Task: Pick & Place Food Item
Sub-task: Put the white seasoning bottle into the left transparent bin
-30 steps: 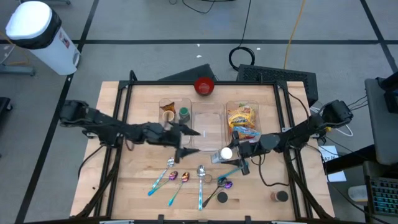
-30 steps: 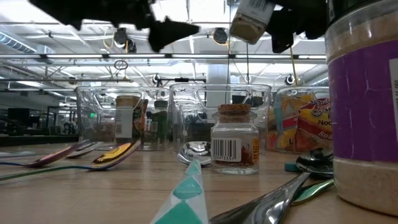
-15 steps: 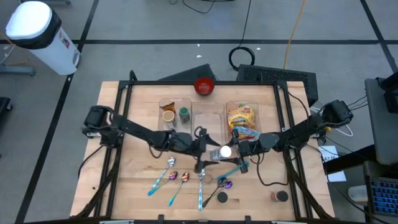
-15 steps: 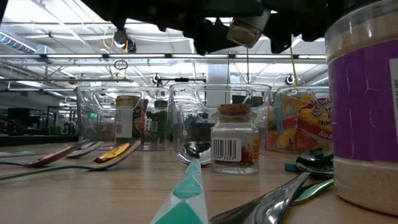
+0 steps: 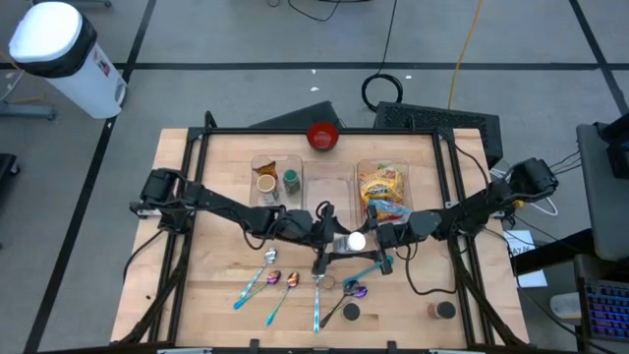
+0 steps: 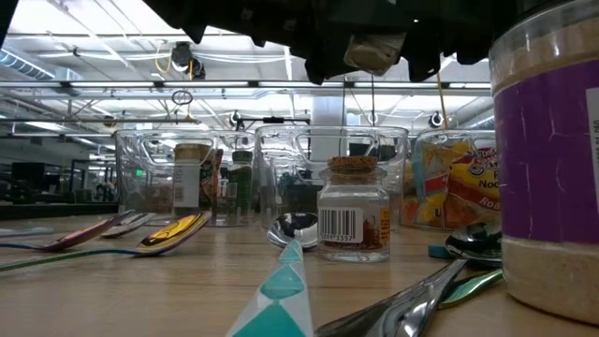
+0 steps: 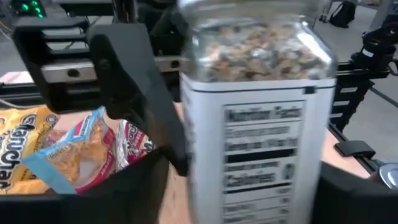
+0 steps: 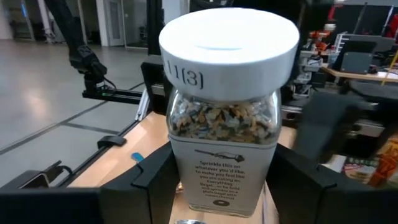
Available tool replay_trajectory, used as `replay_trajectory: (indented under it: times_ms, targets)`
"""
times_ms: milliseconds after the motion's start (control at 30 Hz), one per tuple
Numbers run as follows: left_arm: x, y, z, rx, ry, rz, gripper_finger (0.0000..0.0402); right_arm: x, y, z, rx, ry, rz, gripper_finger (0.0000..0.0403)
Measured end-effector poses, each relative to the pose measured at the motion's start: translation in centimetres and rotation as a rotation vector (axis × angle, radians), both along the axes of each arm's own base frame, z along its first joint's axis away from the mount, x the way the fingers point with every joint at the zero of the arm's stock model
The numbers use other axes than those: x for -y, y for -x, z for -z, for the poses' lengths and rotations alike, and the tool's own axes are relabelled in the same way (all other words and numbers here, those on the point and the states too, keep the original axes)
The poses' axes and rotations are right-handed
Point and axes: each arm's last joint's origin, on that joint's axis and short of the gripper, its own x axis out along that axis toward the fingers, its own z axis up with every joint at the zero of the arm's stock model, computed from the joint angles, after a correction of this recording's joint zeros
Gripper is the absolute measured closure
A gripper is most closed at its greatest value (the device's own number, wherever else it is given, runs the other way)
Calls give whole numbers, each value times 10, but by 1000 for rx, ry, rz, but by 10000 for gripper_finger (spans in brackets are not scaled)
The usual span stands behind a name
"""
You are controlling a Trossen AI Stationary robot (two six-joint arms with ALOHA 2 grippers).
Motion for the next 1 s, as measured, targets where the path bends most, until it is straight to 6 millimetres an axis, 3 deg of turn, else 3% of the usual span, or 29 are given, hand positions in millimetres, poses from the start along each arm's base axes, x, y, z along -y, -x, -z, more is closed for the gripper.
replay_trajectory:
  times_ms: [100, 333, 567, 767, 1000]
  targets:
    - [0, 0, 1, -10, 1, -18, 189, 0, 0, 0, -1, -4, 14, 204]
    - [-1, 0, -2, 29, -54, -27, 189, 1, 4, -4, -24, 15, 68, 199]
    - [-3, -3, -11, 138, -93, -15, 191, -4, 29, -21, -78, 57, 115, 173]
    - [-11, -4, -17, 175, -71, -37, 191, -12, 50, -29, -107, 98, 168, 182]
    - [-15, -5, -20, 209, -51, -54, 191, -9, 54, -30, -31, 94, 194, 188]
